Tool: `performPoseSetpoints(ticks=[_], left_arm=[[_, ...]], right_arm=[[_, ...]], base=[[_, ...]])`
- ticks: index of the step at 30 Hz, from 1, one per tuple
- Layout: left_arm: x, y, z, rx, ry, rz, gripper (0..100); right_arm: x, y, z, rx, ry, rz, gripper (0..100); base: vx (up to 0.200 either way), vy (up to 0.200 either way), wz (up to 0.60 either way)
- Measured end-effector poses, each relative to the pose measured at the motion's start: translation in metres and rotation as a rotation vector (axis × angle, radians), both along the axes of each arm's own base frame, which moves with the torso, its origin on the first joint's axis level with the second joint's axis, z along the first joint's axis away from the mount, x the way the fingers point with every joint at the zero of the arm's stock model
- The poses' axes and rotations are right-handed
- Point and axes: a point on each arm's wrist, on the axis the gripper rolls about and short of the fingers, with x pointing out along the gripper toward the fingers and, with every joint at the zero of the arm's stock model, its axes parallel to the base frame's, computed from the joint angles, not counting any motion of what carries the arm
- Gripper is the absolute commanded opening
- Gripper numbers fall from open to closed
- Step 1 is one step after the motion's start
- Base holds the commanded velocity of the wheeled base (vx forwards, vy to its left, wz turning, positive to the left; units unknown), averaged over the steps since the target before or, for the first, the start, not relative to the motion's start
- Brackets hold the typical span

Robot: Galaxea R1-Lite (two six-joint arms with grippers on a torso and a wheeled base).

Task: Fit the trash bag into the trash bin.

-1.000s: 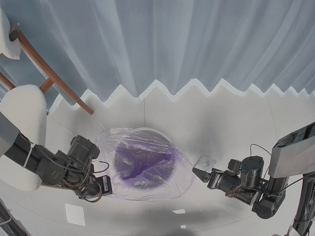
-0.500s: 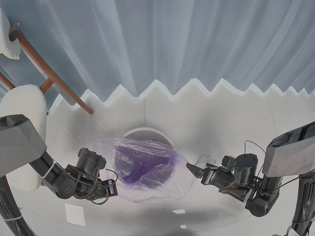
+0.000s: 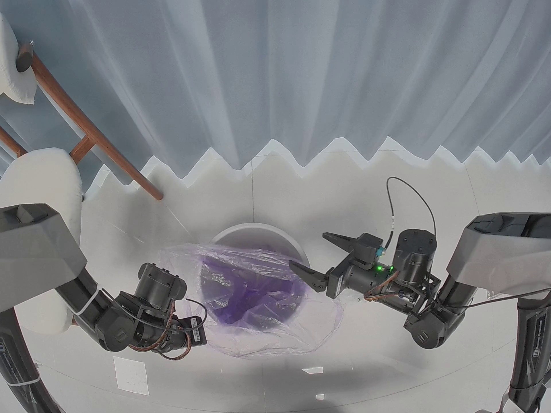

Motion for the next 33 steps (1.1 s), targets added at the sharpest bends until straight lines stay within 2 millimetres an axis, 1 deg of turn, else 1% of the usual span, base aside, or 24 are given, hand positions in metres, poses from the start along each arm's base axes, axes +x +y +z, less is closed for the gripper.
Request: performPoseSetpoints(ticks=[3, 8, 12, 16, 21, 24, 25, 29, 33], left_arm=[[-0.001, -0.001, 0.006, -0.010, -0.020, -0.003, 0], [-0.001, -0.001, 0.013, -0.021, -0.040, -0.002, 0], [-0.001, -0.001, 0.015, -0.026, -0.051, -0.002, 0], [0.001, -0.002, 0.014, -0.027, -0.053, -0.003, 0], [0.004, -0.004, 0.011, -0.027, -0.052, -0.002, 0], [0.005, -0.004, 0.011, -0.030, -0.055, -0.001, 0], [0.005, -0.004, 0.010, -0.030, -0.056, 0.000, 0], [0.006, -0.004, 0.010, -0.030, -0.055, 0.001, 0], [0.005, -0.004, 0.009, -0.028, -0.051, 0.001, 0]], right_arm=[[0.008, 0.009, -0.003, -0.034, -0.026, 0.055, 100], [0.025, 0.025, -0.005, -0.046, -0.072, 0.080, 100], [0.037, 0.037, -0.011, -0.065, -0.073, 0.094, 100], [0.040, 0.046, -0.019, -0.080, -0.078, 0.111, 100], [0.038, 0.055, -0.027, -0.090, -0.074, 0.132, 100], [0.038, 0.057, -0.031, -0.093, -0.070, 0.137, 100], [0.038, 0.057, -0.033, -0.095, -0.068, 0.137, 0], [0.041, 0.060, -0.034, -0.090, -0.077, 0.137, 0], [0.049, 0.059, -0.029, -0.082, -0.089, 0.120, 0]], base=[[0.000, 0.000, 0.00], [0.000, 0.000, 0.00], [0.000, 0.000, 0.00], [0.000, 0.000, 0.00], [0.000, 0.000, 0.00], [0.000, 0.000, 0.00], [0.000, 0.000, 0.00], [0.000, 0.000, 0.00], [0.000, 0.000, 0.00]])
